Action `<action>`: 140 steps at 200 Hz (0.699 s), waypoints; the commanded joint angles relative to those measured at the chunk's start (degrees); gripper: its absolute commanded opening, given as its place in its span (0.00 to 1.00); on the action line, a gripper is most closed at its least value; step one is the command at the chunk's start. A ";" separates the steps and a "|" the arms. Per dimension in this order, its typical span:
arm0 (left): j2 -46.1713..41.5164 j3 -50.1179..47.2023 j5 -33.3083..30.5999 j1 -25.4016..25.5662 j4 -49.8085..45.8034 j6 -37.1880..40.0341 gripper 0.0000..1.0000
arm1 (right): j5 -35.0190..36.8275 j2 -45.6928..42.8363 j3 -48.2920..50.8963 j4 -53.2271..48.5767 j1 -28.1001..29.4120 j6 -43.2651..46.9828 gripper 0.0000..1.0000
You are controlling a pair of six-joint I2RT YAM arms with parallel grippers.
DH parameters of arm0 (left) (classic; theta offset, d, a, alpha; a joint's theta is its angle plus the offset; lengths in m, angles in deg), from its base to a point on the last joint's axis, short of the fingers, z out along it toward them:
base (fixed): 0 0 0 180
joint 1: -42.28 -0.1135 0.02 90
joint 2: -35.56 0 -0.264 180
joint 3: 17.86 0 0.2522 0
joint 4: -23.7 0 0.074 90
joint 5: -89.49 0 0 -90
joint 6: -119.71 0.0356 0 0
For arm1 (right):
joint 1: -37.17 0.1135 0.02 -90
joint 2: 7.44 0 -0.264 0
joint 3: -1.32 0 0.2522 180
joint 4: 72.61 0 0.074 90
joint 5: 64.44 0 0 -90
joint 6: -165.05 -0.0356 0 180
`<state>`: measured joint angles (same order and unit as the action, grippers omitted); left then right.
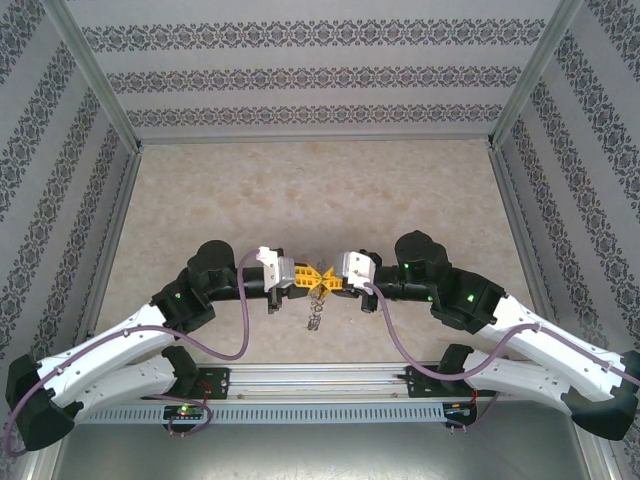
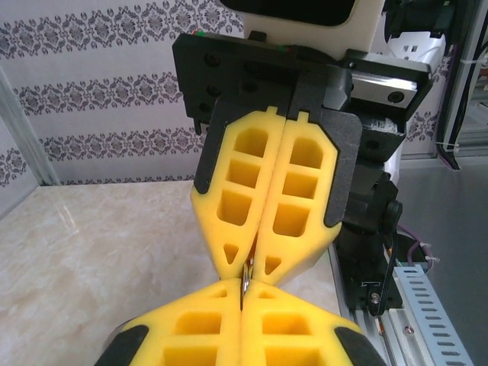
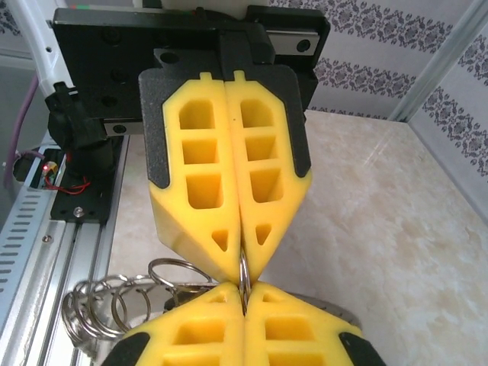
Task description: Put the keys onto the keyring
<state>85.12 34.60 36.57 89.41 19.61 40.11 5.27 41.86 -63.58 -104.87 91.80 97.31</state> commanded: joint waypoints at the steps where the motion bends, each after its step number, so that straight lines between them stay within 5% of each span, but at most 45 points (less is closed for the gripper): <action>1: -0.69 3.38 -0.52 -0.24 0.47 0.97 0.00 | 4.85 0.80 -1.28 -0.26 0.56 0.60 0.00; 30: 4.69 12.45 -9.21 -0.11 -21.90 9.92 0.11 | 9.30 3.91 -4.56 -4.39 0.96 3.05 0.00; 56: 10.78 18.34 -14.66 0.15 -33.43 13.79 0.10 | 11.84 7.37 -6.98 -5.73 2.27 4.68 0.00; 72: 12.02 18.58 -15.72 0.24 -33.98 13.97 0.00 | 11.54 8.31 -7.68 -5.34 2.95 5.19 0.00; 140: 5.79 10.59 -7.43 0.06 -15.80 6.93 0.00 | 9.60 5.51 -5.37 -3.16 2.94 3.65 0.00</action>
<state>93.23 48.31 25.77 89.48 -6.09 51.10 17.64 49.77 -69.13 -112.28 93.59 100.96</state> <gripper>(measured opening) 0.061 0.044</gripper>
